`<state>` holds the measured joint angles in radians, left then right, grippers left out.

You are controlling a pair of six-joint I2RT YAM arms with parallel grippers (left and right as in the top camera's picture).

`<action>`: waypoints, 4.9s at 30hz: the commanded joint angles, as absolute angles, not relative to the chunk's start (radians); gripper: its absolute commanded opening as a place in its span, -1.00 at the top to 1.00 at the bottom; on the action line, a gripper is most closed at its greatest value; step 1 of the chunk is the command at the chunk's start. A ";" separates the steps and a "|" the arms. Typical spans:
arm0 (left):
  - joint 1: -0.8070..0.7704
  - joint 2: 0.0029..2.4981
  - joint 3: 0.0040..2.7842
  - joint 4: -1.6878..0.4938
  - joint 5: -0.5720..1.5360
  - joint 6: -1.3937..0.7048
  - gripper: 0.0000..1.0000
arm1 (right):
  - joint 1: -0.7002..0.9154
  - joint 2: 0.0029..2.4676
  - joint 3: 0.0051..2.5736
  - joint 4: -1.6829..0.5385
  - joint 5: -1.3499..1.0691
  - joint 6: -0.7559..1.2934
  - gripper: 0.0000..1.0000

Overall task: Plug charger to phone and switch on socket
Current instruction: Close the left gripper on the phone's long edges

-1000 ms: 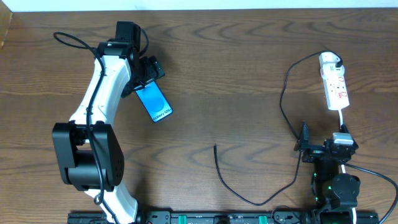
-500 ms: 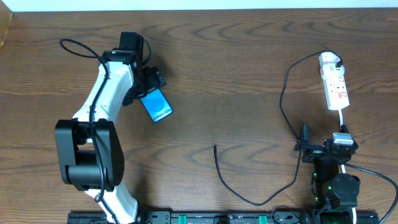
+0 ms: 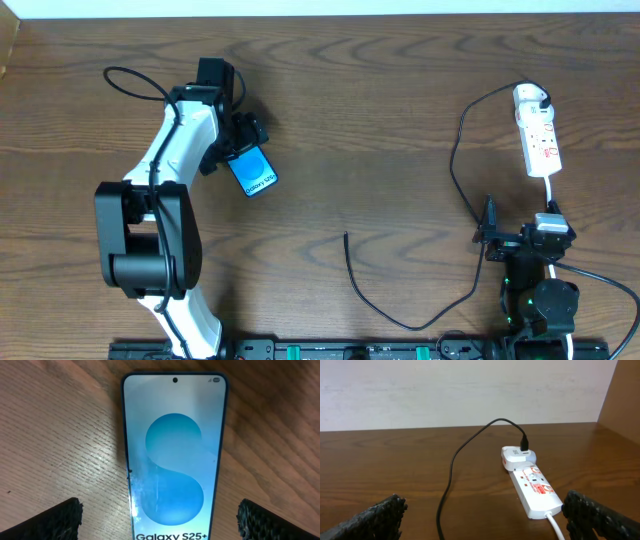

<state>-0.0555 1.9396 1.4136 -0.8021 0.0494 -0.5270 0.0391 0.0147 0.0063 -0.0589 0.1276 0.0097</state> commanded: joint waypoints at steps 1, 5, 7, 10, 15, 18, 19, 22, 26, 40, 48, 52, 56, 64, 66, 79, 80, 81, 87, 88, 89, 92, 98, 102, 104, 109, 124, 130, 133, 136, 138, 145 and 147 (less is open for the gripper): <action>-0.059 1.972 1.408 -0.794 0.044 -0.525 -0.97 | 0.049 0.006 0.006 -0.064 0.128 -0.005 -0.99; -0.059 1.995 1.408 -0.787 0.044 -0.525 -0.97 | 0.049 0.006 0.006 -0.063 0.128 -0.005 -0.99; -0.059 2.004 1.408 -0.785 0.044 -0.525 -0.97 | 0.049 0.006 0.006 -0.063 0.128 -0.005 -0.99; -0.065 2.014 1.408 -0.775 0.044 -0.525 -0.97 | 0.049 0.006 0.006 -0.063 0.128 -0.005 -0.98; -0.089 2.016 1.408 -0.749 0.044 -0.526 -0.97 | 0.049 0.006 0.006 -0.063 0.128 -0.005 -0.98; -0.096 2.016 1.408 -0.741 0.043 -0.545 -0.97 | 0.049 0.006 0.006 -0.063 0.128 -0.005 -0.98; -0.096 2.016 1.408 -0.741 0.040 -0.557 -0.97 | 0.049 0.006 0.006 -0.063 0.128 -0.005 -0.98; -0.094 2.017 1.408 -0.741 0.016 -0.582 -0.97 | 0.049 0.006 0.006 -0.063 0.128 -0.005 -0.99; -0.094 2.017 1.408 -0.745 0.010 -0.582 -0.98 | 0.049 0.006 0.006 -0.063 0.128 -0.005 -0.99; -0.094 2.020 1.408 -0.756 0.010 -0.590 -0.97 | 0.049 0.006 0.006 -0.063 0.128 -0.005 -0.99; -0.094 2.020 1.408 -0.756 -0.012 -0.604 -0.97 | 0.049 0.006 0.006 -0.063 0.128 -0.005 -0.98; -0.094 2.021 1.408 -0.756 -0.012 -0.605 -0.97 | 0.049 0.006 0.006 -0.063 0.128 -0.005 -0.99; -0.091 2.022 1.408 -0.761 0.005 -0.623 -0.97 | 0.049 0.006 0.006 -0.063 0.128 -0.005 -0.99; -0.062 2.022 1.408 -0.781 0.019 -0.622 -0.97 | 0.049 0.006 0.006 -0.063 0.128 -0.005 -0.99; -0.060 2.022 1.408 -0.788 0.019 -0.611 -0.98 | 0.049 0.006 0.006 -0.063 0.129 -0.005 -0.98; -0.062 2.022 1.408 -0.788 0.041 -0.592 -0.98 | 0.049 0.006 0.006 -0.063 0.128 -0.005 -0.98; -0.062 2.022 1.408 -0.787 0.042 -0.592 -0.97 | 0.049 0.006 0.006 -0.063 0.128 -0.005 -0.99; -0.062 2.022 1.408 -0.787 0.043 -0.591 -0.98 | 0.049 0.006 0.006 -0.063 0.128 -0.005 -0.99; -0.062 2.022 1.408 -0.787 0.067 -0.577 -0.97 | 0.049 0.006 0.006 -0.063 0.128 -0.005 -0.99; -0.062 2.022 1.408 -0.787 0.067 -0.579 -0.97 | 0.049 0.006 0.006 -0.063 0.129 -0.005 -0.99; -0.062 2.022 1.408 -0.787 0.067 -0.581 -0.97 | 0.049 0.006 0.006 -0.063 0.128 -0.005 -0.99; -0.062 2.023 1.408 -0.787 0.067 -0.581 -0.98 | 0.049 0.006 0.006 -0.064 0.128 -0.005 -0.99; -0.062 2.033 1.408 -0.784 0.067 -0.581 -0.98 | 0.049 0.006 0.006 -0.063 0.128 -0.005 -0.99; -0.062 2.056 1.408 -0.783 0.067 -0.581 -0.97 | 0.049 0.006 0.006 -0.063 0.128 -0.005 -0.98; -0.062 2.065 1.408 -0.780 0.068 -0.581 -0.98 | 0.049 0.006 0.006 -0.063 0.128 -0.005 -0.99; -0.062 2.068 1.408 -0.765 0.071 -0.581 -0.98 | 0.049 0.006 0.006 -0.063 0.128 -0.005 -0.99; -0.063 2.105 1.408 -0.746 0.090 -0.581 -0.98 | 0.049 0.006 0.006 -0.063 0.128 -0.005 -0.99; -0.063 2.106 1.409 -0.742 0.094 -0.581 -0.98 | 0.049 0.006 0.006 -0.063 0.128 -0.006 -0.99; -0.063 2.106 1.409 -0.743 0.109 -0.581 -0.98 | 0.049 0.006 0.006 -0.063 0.128 -0.005 -0.99; -0.063 2.106 1.408 -0.743 0.113 -0.581 -0.98 | 0.049 0.006 0.006 -0.063 0.128 -0.005 -0.99; -0.063 2.106 1.408 -0.743 0.113 -0.582 -0.98 | 0.049 0.006 0.006 -0.063 0.128 -0.005 -0.98; -0.063 2.106 1.408 -0.747 0.112 -0.582 -0.96 | 0.049 0.006 0.006 -0.063 0.128 -0.005 -0.98; -0.063 2.106 1.408 -0.746 0.112 -0.582 -0.87 | 0.049 0.006 0.006 -0.063 0.128 -0.005 -0.99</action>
